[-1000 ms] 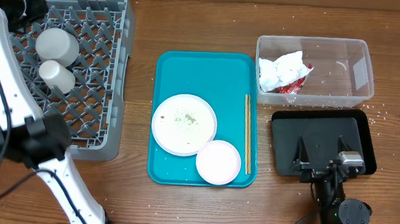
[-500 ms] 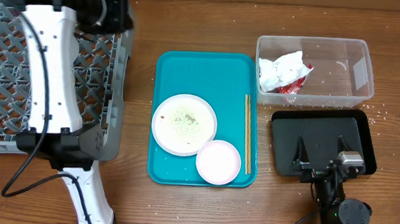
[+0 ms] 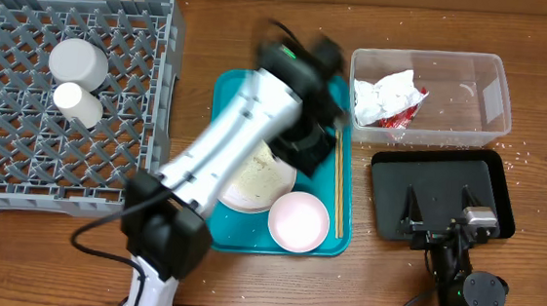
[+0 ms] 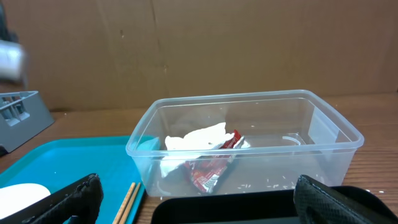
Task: Sort waste into correct bins and load items into the dishwasher
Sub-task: 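Reach the left gripper to the small white saucer and grasp its edge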
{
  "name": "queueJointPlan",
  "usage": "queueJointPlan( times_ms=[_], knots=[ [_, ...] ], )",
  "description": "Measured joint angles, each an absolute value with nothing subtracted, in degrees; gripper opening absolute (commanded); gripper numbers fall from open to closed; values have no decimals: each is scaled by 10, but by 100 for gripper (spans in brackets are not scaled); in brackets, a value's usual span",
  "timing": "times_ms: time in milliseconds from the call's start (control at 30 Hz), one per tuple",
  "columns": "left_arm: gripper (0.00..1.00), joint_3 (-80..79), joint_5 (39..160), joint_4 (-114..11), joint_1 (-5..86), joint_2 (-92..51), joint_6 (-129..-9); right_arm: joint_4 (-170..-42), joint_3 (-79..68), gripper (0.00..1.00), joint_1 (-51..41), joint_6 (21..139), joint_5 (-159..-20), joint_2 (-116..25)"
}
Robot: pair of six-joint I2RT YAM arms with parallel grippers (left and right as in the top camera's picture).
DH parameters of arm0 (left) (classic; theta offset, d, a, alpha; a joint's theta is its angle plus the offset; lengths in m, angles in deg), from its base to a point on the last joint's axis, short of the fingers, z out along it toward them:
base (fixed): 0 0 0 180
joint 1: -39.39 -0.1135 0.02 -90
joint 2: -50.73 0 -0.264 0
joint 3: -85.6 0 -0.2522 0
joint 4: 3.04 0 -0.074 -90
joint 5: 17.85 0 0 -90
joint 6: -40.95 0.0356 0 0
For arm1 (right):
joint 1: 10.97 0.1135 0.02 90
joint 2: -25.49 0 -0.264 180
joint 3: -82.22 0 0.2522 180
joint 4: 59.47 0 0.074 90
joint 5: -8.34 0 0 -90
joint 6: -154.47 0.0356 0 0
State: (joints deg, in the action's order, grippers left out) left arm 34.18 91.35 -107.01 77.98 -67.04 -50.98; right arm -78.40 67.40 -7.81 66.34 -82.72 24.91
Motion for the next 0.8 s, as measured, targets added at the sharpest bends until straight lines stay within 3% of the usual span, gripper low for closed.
queueJointPlan(
  times_ms=[167,200,233,800],
  knots=[
    [45,270,862,-1039,849,-670,-544,-784,674,100,-78,663,-827,249],
    [56,259,857,-1034,856,-670,-548,-784,674,100,-78,663,-827,249],
    [58,250,852,-1031,862,-670,-553,-784,674,100,-78,663,-827,249],
    [59,103,851,-933,874,-670,-577,-784,674,100,-78,663,-827,249]
  ],
)
